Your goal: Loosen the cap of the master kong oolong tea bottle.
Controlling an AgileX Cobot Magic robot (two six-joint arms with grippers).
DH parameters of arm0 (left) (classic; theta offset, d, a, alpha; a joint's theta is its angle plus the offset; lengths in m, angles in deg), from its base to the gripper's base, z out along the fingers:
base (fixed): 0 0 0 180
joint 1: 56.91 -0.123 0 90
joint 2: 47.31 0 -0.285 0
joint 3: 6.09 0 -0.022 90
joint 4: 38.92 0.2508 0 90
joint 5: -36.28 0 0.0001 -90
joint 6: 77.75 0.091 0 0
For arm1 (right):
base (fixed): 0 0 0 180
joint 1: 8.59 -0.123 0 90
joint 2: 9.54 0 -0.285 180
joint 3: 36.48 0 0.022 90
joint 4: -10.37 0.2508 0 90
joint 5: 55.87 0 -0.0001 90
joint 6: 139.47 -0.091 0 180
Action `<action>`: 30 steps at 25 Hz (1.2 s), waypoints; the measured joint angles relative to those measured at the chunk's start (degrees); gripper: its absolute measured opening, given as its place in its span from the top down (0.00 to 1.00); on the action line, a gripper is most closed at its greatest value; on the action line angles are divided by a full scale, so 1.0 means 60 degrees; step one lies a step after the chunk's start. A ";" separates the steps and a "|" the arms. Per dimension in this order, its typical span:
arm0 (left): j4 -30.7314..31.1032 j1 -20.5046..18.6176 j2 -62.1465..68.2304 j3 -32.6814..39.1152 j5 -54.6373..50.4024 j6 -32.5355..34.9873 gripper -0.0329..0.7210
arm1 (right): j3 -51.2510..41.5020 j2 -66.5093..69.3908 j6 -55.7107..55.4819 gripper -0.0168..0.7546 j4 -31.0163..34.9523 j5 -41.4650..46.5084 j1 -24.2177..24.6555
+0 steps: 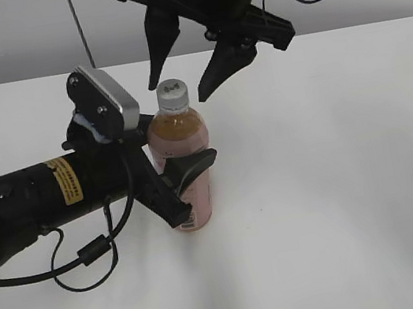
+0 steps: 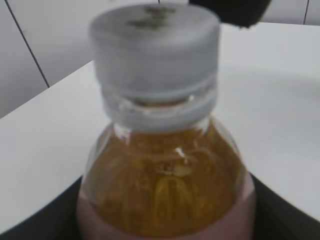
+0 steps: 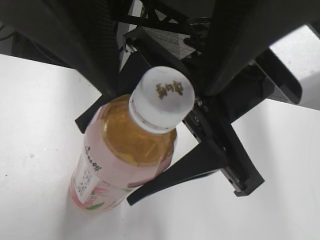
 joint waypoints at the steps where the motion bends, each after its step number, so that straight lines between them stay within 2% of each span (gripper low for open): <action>1: 0.0003 0.0000 0.0000 0.0000 -0.0007 0.0000 0.35 | 0.0000 0.0000 -0.0027 0.45 -0.0022 0.0000 0.0000; 12: 0.0054 0.0000 0.0000 -0.0019 -0.0027 -0.0003 0.35 | 0.0156 0.0283 -0.0126 0.46 -0.0043 0.0000 -0.0037; 17: 0.0077 0.0000 0.0000 -0.0030 -0.0034 -0.0003 0.35 | 0.0156 0.0305 -0.0136 0.52 -0.0043 0.0000 -0.0068; 20: 0.0096 0.0000 0.0000 -0.0033 -0.0045 -0.0003 0.35 | 0.0156 0.0305 -0.0060 0.60 -0.0043 0.0000 -0.0068; 23: 0.0104 0.0000 0.0000 -0.0033 -0.0045 -0.0003 0.35 | 0.0156 0.0305 0.0067 0.61 -0.0055 0.0000 -0.0068; 30: 0.0104 0.0003 0.0000 -0.0064 -0.0077 -0.0003 0.35 | 0.0174 0.0305 0.1481 0.61 -0.0397 0.0000 -0.0101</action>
